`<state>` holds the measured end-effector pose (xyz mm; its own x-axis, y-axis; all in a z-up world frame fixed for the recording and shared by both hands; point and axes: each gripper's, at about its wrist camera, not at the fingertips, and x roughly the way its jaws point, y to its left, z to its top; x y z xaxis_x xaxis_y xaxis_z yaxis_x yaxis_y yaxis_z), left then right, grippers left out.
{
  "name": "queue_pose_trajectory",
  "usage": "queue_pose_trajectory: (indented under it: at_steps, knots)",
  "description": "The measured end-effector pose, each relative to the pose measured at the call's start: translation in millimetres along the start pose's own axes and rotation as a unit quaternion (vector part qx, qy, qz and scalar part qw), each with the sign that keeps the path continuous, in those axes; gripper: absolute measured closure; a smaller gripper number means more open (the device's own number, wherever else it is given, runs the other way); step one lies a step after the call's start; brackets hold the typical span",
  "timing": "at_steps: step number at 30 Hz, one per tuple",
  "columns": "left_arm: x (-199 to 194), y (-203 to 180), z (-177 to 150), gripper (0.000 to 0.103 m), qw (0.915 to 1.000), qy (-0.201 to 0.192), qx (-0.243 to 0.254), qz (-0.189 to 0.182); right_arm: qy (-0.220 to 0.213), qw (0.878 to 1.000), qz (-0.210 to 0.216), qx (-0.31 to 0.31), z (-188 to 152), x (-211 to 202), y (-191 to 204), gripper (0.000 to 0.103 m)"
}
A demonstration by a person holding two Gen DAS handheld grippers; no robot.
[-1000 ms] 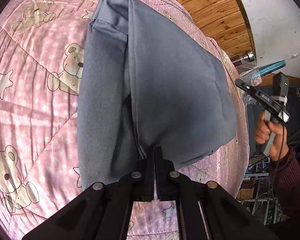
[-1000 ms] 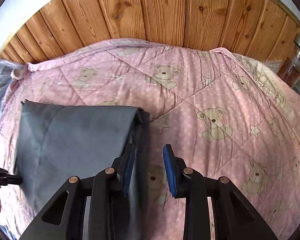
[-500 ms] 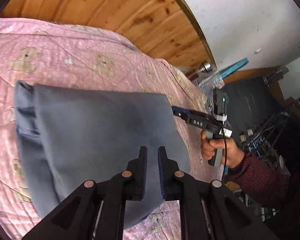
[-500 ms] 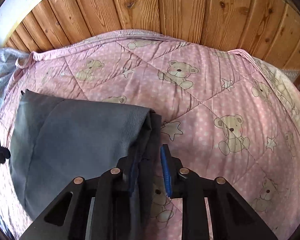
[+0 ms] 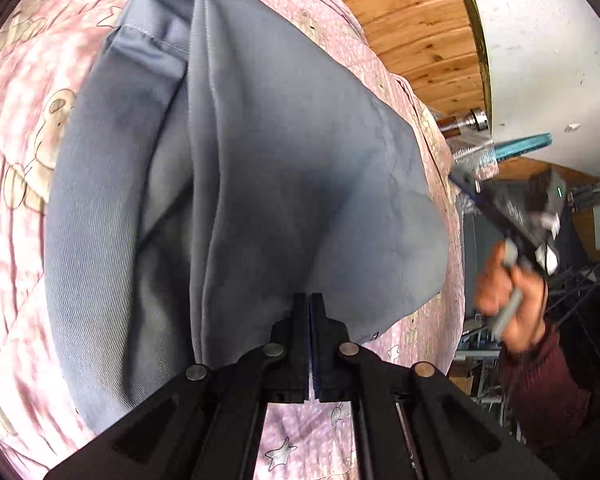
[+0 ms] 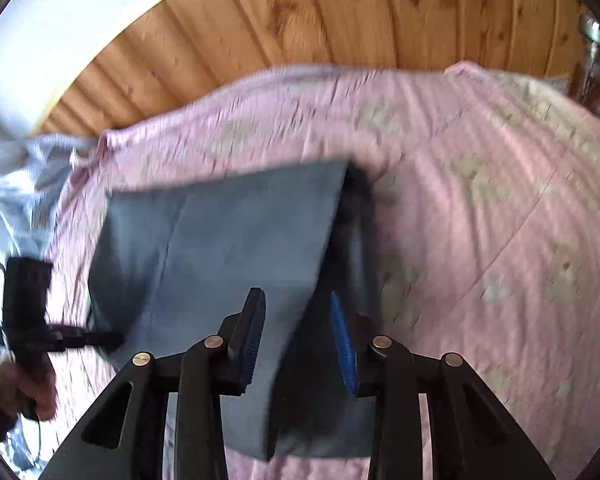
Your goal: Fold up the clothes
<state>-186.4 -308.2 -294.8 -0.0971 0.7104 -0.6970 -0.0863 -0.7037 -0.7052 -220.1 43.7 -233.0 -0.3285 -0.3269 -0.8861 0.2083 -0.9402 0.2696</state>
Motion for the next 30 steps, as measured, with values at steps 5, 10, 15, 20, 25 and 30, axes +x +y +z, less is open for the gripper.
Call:
queue_pose_trajectory:
  at_steps: [5, 10, 15, 20, 25, 30]
  knots:
    - [-25.5, -22.7, -17.1, 0.096, 0.9918, -0.016, 0.043, 0.12, 0.019, 0.993, -0.079, 0.09, -54.0, -15.5, -25.5, 0.064]
    - [-72.4, -50.8, -44.3, 0.066, 0.9748, -0.079, 0.089, 0.188, -0.01, 0.992, -0.126, 0.007, -64.0, -64.0, 26.8, 0.064]
    - [-143.1, -119.5, -85.1, 0.051, 0.9464, -0.198, 0.172, 0.189, -0.054, 0.99, -0.126, -0.041, -58.0, -106.8, 79.3, 0.057]
    - [-169.9, -163.3, -102.1, 0.001, 0.9407, -0.281, 0.17, 0.086, -0.072, 0.99, -0.113, -0.054, -62.3, -124.2, 108.2, 0.054]
    - [-148.4, -168.1, -90.1, 0.001, 0.9602, -0.25, 0.107, 0.065, -0.082, 0.988, -0.119, -0.057, -78.2, -137.8, 127.0, 0.053]
    - [-126.5, -194.9, -103.2, 0.001, 0.9567, -0.222, 0.134, 0.132, -0.086, 0.981, -0.163, -0.059, -83.9, -147.0, 137.7, 0.029]
